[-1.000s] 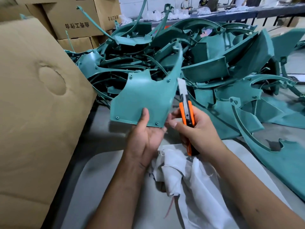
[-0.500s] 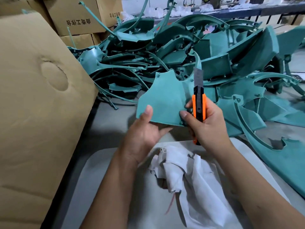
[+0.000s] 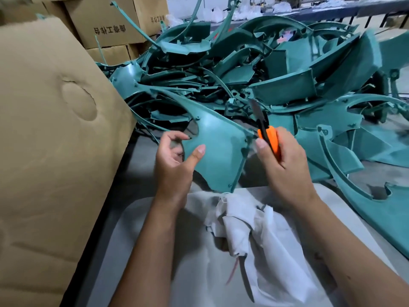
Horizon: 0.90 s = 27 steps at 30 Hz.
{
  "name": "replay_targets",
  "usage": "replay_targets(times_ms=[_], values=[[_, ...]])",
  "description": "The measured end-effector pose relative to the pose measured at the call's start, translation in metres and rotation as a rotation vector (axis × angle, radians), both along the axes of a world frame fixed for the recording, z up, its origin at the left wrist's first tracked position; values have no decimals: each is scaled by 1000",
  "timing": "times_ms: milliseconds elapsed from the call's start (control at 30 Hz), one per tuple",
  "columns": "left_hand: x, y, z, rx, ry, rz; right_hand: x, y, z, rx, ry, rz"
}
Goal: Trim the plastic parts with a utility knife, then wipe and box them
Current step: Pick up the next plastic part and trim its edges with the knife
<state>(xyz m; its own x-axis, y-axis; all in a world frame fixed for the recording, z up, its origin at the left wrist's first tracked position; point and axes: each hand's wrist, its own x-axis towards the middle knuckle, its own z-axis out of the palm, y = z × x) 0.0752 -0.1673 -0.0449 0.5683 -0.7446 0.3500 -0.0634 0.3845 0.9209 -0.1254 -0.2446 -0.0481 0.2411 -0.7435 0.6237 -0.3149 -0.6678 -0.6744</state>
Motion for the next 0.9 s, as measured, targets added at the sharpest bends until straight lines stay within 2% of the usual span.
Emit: replay_targets(times_ms=[67, 167, 267, 467, 567, 700, 900], values=[[-1, -1, 2, -49, 134, 40, -2, 1, 0, 7, -66, -12], [-4, -2, 8, -119, 295, 14, -6, 2, 1, 35, -14, 165], [-9, -3, 10, -134, 292, 80, -3, 6, -3, -7, 157, 246], [-6, -2, 10, -110, 288, 122, -8, -2, -4, -57, 113, 166], [-6, -5, 14, -153, 315, 222, -14, -4, -3, -79, 118, 253], [-3, -8, 18, -154, 324, 368, -10, 1, -3, -60, 229, 386], [-2, -10, 14, -84, 308, 327, -7, 7, -1, 8, 272, 461]])
